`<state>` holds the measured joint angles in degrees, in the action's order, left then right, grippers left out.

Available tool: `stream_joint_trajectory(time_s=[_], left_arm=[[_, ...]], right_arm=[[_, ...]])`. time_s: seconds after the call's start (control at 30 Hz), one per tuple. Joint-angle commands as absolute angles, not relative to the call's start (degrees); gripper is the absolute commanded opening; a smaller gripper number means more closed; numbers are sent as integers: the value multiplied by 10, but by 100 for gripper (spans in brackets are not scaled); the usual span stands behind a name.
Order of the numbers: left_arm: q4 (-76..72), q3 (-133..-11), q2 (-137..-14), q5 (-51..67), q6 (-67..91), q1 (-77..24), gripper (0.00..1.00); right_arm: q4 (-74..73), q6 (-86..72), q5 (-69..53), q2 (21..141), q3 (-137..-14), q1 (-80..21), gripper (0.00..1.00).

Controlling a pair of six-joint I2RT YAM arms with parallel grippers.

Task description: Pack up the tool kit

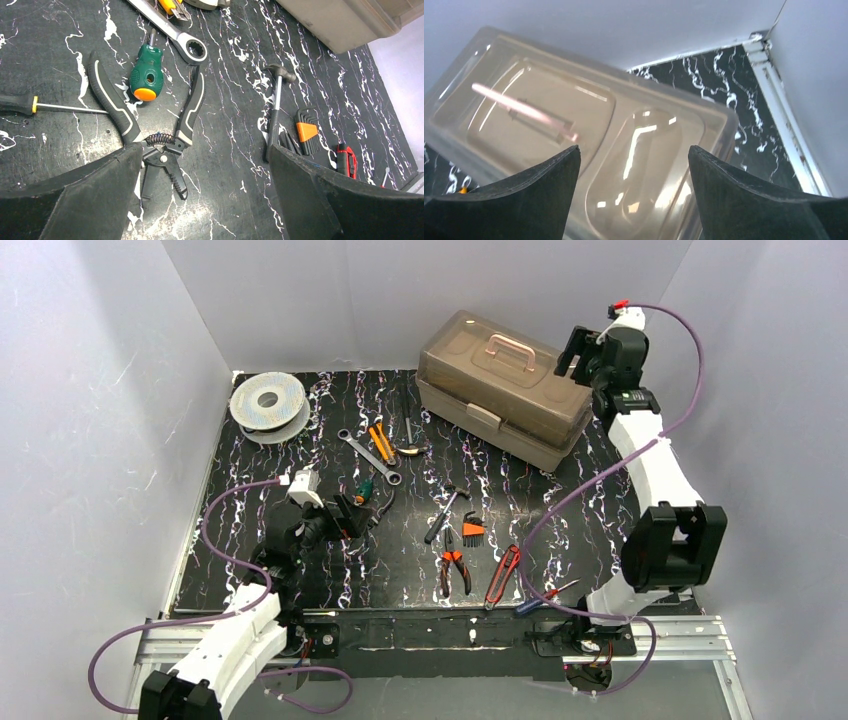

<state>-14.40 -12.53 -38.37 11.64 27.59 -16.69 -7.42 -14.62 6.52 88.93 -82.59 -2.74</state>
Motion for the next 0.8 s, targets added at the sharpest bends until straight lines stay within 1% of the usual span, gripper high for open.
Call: stream_joint_trajectory(time_s=[0.0,0.1,0.2,0.47,0.6,0.67,0.77], left_arm=[[-158,-120,-389,118,269,-168,98],[-158,-120,-395,118,269,-168,98],[-161,-119,-401,118,270,-168,98],[-170,-124,-422,121,270,-168,98],[-175,-125,-429,122,271,-168,98],[-174,-126,-431,123,270,-168,98],[-171,-126,-428,124,270,-168,98]], right_arm=[[16,-115,108,934,-898,-24,86],[34,-116,119,983,-939,-16,87],[16,-132,103,1037,-999,-5,86],[-68,-206,-4,1174,-1165,60,86],[-151,-241,-79,1237,-1257,81,85],[-189,-245,-105,1250,-1274,82,85],[-222,-254,-176,1251,-1261,85,85]])
